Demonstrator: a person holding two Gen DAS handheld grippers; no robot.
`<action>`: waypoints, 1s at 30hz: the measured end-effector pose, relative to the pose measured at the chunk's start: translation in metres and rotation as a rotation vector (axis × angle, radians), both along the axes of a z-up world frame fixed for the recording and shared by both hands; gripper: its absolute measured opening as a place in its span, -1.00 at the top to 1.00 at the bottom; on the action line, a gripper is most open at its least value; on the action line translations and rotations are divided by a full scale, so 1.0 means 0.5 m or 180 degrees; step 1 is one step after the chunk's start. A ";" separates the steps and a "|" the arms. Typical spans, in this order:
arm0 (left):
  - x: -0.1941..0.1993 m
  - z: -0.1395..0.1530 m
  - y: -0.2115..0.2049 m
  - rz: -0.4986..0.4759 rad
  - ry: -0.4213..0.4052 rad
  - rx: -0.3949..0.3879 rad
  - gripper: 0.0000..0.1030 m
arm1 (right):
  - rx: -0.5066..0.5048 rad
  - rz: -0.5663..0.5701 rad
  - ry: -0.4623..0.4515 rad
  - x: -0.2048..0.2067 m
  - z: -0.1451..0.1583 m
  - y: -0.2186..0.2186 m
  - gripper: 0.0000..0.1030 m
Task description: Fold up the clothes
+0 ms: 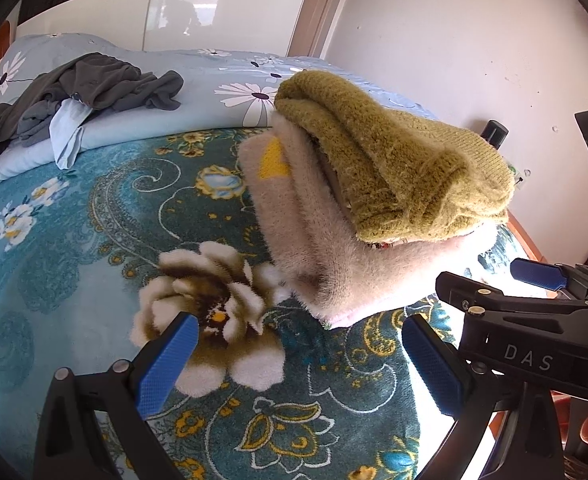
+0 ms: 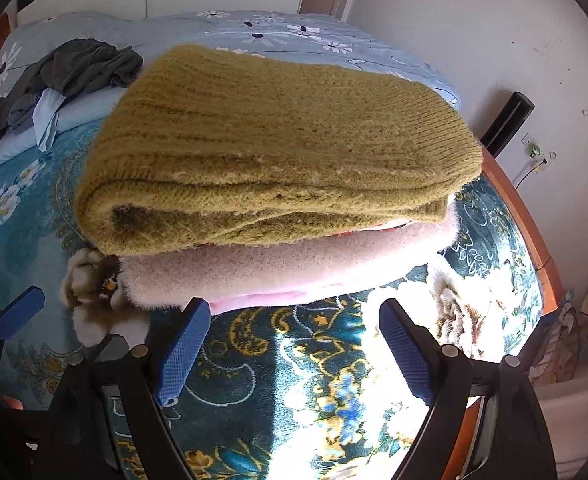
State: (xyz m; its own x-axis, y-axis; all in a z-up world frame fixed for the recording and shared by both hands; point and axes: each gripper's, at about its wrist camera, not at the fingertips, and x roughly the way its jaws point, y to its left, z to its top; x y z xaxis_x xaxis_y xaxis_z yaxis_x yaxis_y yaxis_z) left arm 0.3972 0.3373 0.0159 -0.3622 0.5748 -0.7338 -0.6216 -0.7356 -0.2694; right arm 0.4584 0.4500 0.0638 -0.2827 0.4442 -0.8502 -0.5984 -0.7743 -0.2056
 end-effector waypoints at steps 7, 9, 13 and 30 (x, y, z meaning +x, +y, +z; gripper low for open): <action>-0.001 -0.003 -0.001 0.0006 -0.0008 0.0000 -1.00 | 0.0014 -0.0033 -0.0023 0.005 0.002 -0.003 -0.69; -0.001 -0.003 -0.002 0.0011 -0.0007 0.0003 -1.00 | 0.0020 -0.0030 -0.0024 0.006 0.002 -0.004 -0.69; -0.001 -0.004 -0.002 0.0017 -0.0016 -0.0003 -1.00 | 0.0017 -0.0041 -0.0028 0.008 0.000 -0.004 -0.69; -0.003 -0.003 -0.008 0.0064 -0.0010 0.0043 -1.00 | 0.0057 -0.0054 -0.0038 0.008 0.007 -0.007 -0.69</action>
